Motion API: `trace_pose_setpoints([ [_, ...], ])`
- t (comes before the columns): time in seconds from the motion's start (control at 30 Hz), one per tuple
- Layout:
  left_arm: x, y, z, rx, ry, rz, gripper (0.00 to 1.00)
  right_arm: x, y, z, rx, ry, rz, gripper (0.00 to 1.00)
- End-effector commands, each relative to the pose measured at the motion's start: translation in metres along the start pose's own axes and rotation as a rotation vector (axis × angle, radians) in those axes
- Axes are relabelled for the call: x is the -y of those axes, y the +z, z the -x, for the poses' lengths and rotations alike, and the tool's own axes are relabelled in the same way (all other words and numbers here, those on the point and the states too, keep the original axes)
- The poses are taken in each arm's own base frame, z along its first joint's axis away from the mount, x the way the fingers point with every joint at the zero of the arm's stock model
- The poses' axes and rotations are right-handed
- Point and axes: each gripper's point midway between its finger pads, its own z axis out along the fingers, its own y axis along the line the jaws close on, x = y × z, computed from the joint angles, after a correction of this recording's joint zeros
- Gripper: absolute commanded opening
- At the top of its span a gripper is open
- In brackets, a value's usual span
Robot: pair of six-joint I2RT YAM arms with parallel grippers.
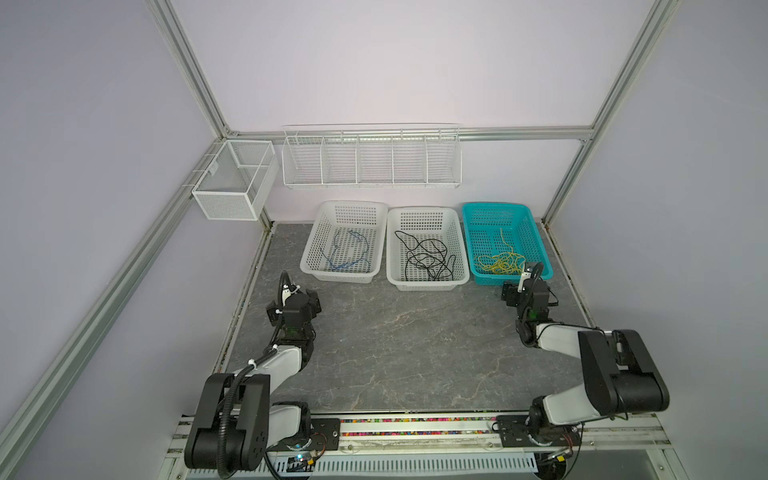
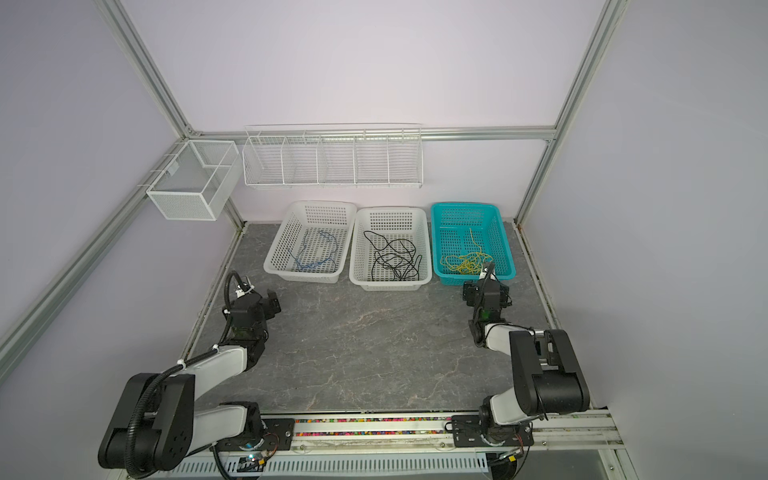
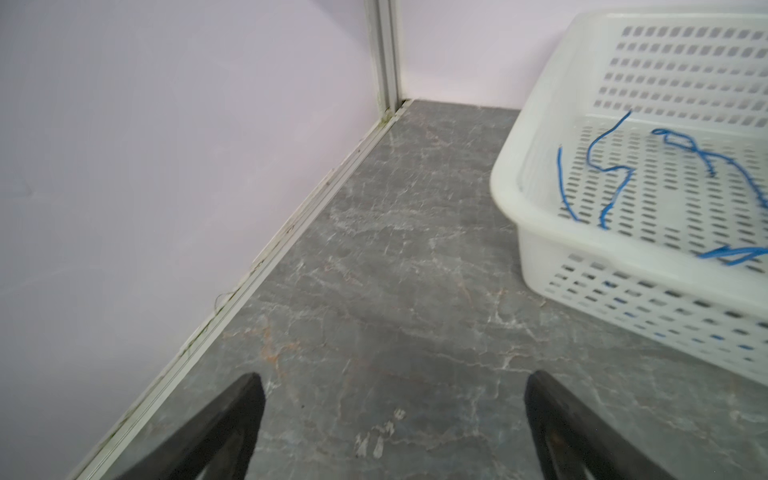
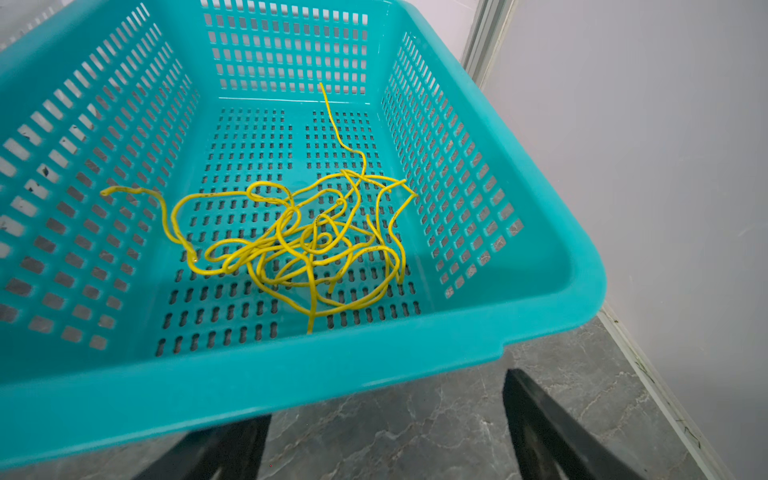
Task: Untangle the cables
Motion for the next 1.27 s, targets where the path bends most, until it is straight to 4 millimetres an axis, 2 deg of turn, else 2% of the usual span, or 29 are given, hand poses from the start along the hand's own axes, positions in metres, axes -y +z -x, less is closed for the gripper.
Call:
trace_pose_setpoints([
  [0.0, 0.016, 0.009, 0.033, 0.095, -0.023, -0.086, 0.99, -0.001, -0.001, 0.006, 0.028, 0.01, 0.007, 0.88],
  [0.07, 0.023, 0.008, 0.031, 0.125, -0.065, -0.151, 0.99, -0.001, 0.0, 0.005, 0.027, 0.01, 0.008, 0.88],
  [0.17, 0.034, 0.011, 0.018, 0.141, -0.035, -0.208, 0.99, -0.001, -0.001, 0.006, 0.028, 0.01, 0.007, 0.88],
  [0.27, 0.055, 0.018, 0.011, 0.121, 0.042, -0.3, 0.98, -0.001, 0.0, 0.005, 0.027, 0.01, 0.008, 0.88],
  [0.33, 0.044, 0.032, 0.013, 0.119, 0.0, -0.207, 0.98, -0.001, 0.0, 0.005, 0.026, 0.009, 0.007, 0.89],
  [0.4, 0.03, 0.037, 0.012, 0.085, -0.043, -0.125, 0.98, -0.001, -0.001, 0.005, 0.027, 0.01, 0.006, 0.88],
  [1.03, 0.031, 0.036, 0.012, 0.101, -0.042, -0.129, 0.98, -0.001, 0.0, 0.005, 0.025, 0.009, 0.006, 0.88],
  [1.13, 0.031, 0.036, 0.013, 0.102, -0.042, -0.129, 0.98, -0.001, 0.005, 0.005, 0.0, 0.019, 0.025, 0.88],
  [1.23, 0.031, 0.036, 0.012, 0.101, -0.042, -0.129, 0.98, -0.009, 0.012, 0.004, -0.054, -0.012, 0.057, 0.88],
])
